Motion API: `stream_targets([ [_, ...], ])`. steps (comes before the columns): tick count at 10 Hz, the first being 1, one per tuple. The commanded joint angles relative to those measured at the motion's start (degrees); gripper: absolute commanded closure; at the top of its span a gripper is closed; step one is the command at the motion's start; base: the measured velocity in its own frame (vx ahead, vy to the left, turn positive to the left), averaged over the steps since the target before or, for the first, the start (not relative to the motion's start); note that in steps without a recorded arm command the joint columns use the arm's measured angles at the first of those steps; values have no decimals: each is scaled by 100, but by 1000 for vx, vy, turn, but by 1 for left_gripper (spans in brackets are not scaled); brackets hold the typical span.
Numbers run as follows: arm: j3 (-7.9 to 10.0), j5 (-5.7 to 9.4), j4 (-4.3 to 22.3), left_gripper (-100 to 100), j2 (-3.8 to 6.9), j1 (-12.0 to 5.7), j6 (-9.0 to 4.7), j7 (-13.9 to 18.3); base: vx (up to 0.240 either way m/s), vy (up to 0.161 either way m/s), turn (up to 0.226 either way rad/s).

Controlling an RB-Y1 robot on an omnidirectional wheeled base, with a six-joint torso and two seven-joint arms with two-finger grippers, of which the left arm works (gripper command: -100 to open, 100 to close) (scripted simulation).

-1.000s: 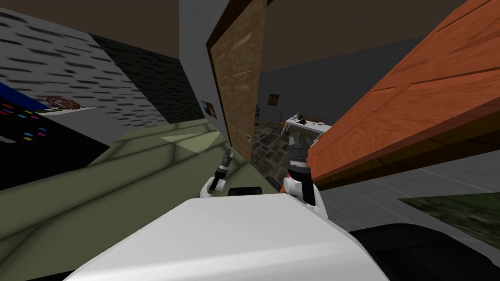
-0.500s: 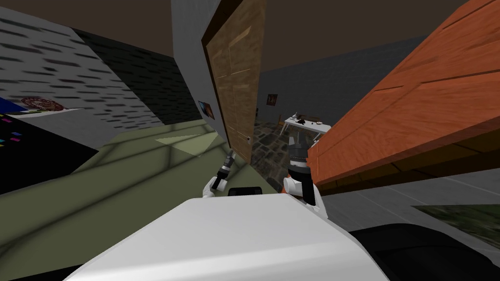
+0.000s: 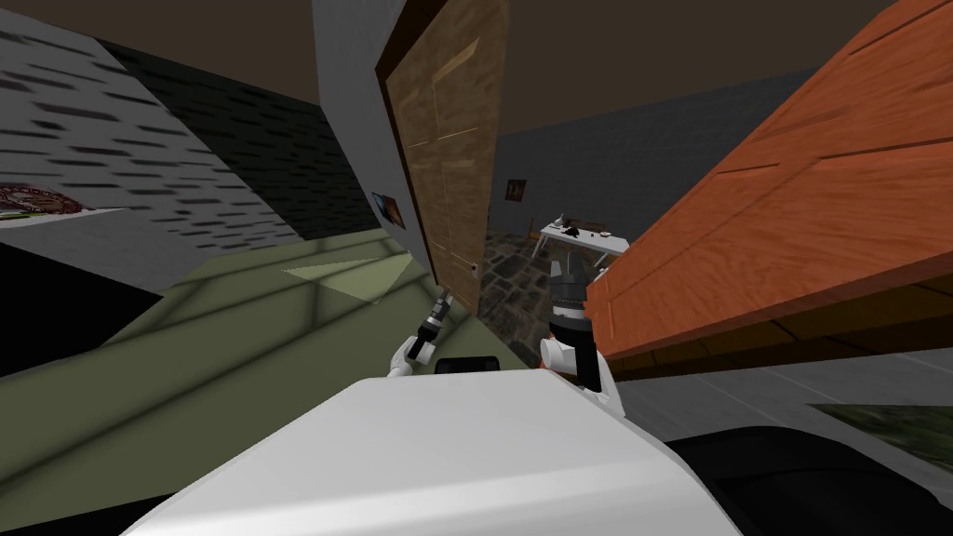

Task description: Push the door open

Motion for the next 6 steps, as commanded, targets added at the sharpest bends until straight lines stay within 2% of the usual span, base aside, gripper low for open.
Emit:
stream_targets([
  [1, -61, -25, 197, -100, -8, -99, -24, 31, 103, 50, -57],
  [6, -220, -87, 844, -100, -27, -405, -158, 117, 88, 45, -50],
])
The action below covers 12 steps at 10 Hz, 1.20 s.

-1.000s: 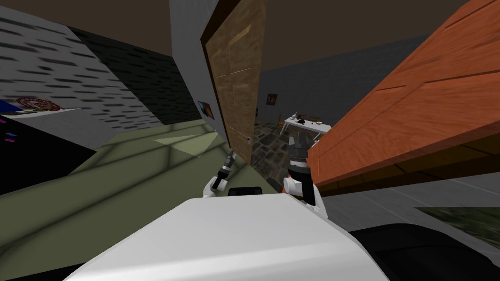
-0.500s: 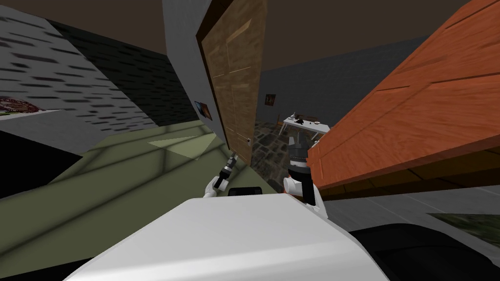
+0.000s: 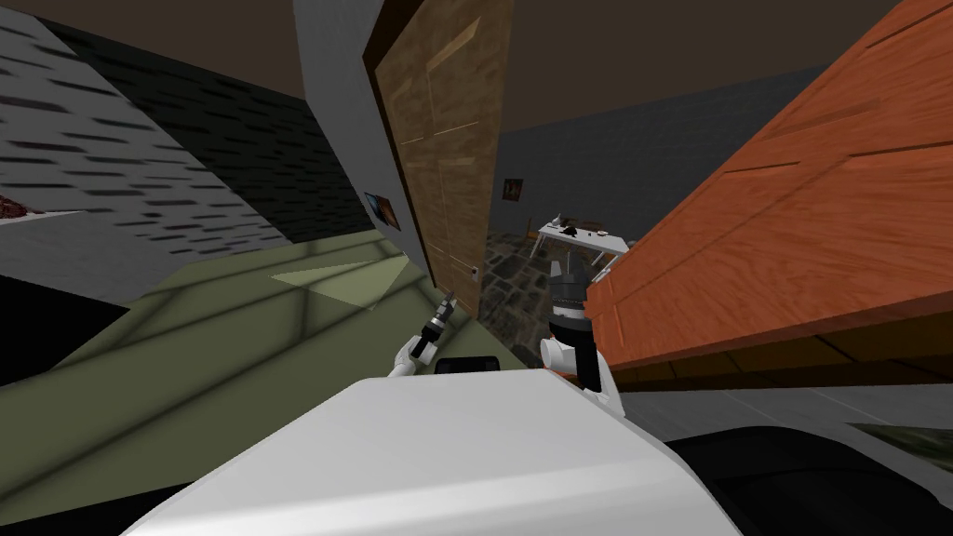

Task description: Push the door open

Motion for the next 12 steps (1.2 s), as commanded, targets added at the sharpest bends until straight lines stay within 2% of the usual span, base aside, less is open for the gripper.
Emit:
stream_targets([
  [1, -52, -20, 214, -100, -6, -100, -49, 28, 87, 41, -48],
  [3, -110, -43, 453, -100, -17, -213, -99, 60, 90, 41, -43],
  [4, -168, -65, 687, -100, -29, -324, -147, 91, 109, 57, -91],
  [12, -377, -147, 1538, -100, -83, -727, -323, 204, 87, 52, -41],
])
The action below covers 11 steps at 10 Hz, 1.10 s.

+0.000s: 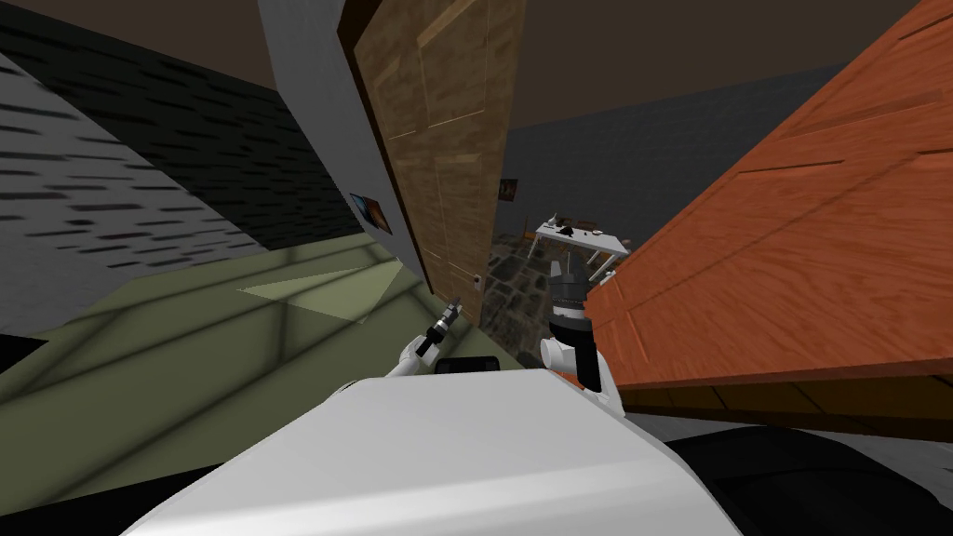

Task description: Push the door open

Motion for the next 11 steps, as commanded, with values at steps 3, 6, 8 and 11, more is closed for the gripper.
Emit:
stream_targets([
  [3, -141, -54, 561, -100, -44, -268, -115, 84, 118, 64, -70],
  [6, -245, -95, 989, -100, -94, -471, -204, 141, 104, 64, -52],
  [8, -228, -83, 1142, -100, -119, -543, -271, 124, 72, 56, -28],
  [11, -186, -56, 1193, -100, -125, -536, -282, 51, 153, -78, -34],
])
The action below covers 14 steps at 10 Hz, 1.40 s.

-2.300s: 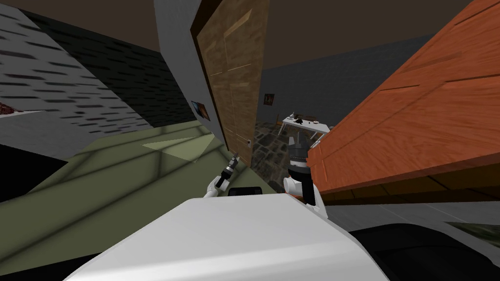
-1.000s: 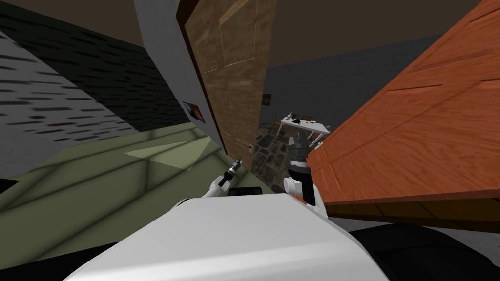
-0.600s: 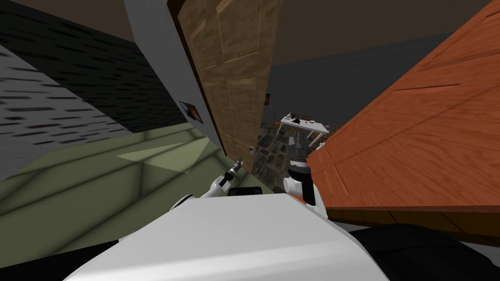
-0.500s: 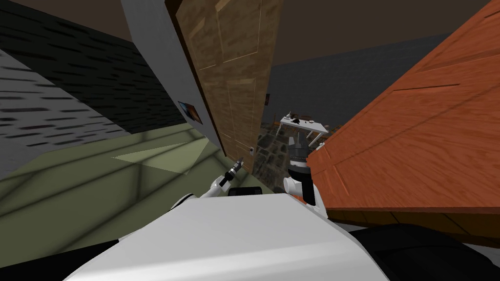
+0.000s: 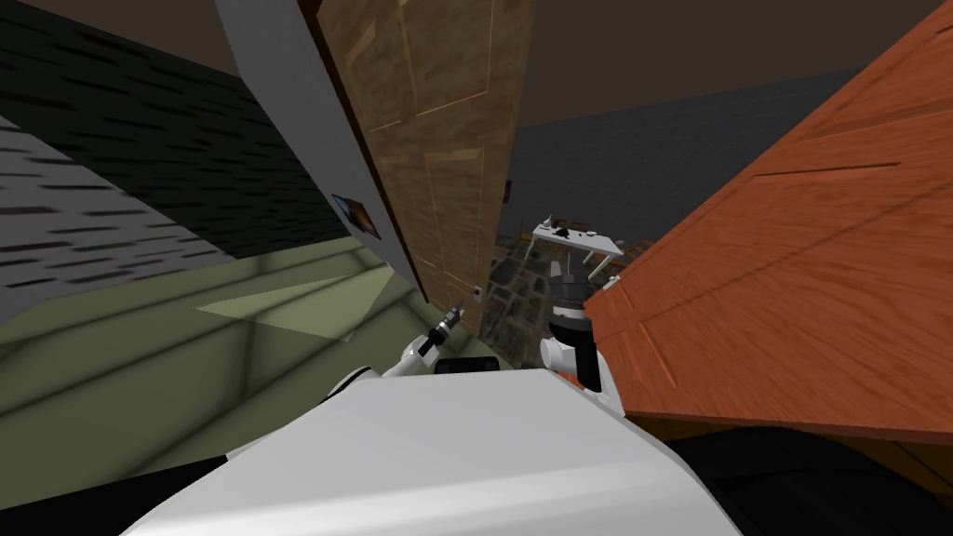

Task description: Push the door open

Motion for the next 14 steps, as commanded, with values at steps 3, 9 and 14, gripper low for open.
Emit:
stream_targets([
  [3, 53, 32, 36, -100, -47, 18, 3, -89, 159, -134, -35],
  [9, 102, 64, 108, 100, -150, 28, -16, -169, 141, -78, -22],
  [14, 102, 64, 108, 100, -150, 28, -16, -169, -11, 7, -2],
])
